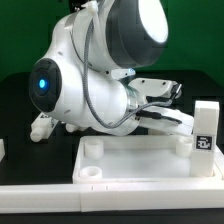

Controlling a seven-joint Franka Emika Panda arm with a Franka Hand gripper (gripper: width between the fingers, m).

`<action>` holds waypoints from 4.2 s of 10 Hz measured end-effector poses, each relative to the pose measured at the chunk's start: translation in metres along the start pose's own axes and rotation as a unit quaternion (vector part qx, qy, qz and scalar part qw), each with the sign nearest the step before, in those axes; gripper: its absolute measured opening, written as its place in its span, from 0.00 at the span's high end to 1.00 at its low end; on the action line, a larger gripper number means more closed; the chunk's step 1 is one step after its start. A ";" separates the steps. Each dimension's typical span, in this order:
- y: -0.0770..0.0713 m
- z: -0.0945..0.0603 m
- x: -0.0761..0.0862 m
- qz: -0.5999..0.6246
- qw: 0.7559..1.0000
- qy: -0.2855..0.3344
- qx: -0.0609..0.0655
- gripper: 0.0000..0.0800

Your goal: Assemble desk

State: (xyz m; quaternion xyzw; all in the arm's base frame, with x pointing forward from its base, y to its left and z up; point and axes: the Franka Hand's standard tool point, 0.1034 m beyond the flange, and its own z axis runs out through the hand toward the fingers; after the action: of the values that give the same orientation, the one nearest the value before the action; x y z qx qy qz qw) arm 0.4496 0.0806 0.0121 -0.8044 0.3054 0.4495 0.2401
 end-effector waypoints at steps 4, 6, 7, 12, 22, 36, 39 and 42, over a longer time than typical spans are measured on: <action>0.001 0.001 0.000 0.001 1.000 -0.001 0.000 0.64; -0.001 -0.003 -0.003 -0.007 1.000 0.005 0.000 0.64; -0.003 -0.016 -0.018 -0.026 1.000 0.000 0.003 0.64; -0.032 -0.088 -0.049 -0.078 0.985 0.150 0.022 0.64; -0.042 -0.205 -0.039 -0.197 0.853 0.482 0.020 0.64; -0.045 -0.247 -0.001 -0.303 0.685 0.653 -0.113 0.64; -0.051 -0.251 0.000 -0.334 0.682 0.635 -0.139 0.64; -0.050 -0.249 0.003 -0.333 0.684 0.634 -0.139 0.64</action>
Offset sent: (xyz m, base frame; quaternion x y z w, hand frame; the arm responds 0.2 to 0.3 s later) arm 0.0000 0.0000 0.0000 0.0000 0.0000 0.0000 1.0000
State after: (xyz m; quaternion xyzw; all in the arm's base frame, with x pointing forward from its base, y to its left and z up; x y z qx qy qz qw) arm 0.6295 -0.0499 0.1348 -0.9703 0.0309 -0.2398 0.0085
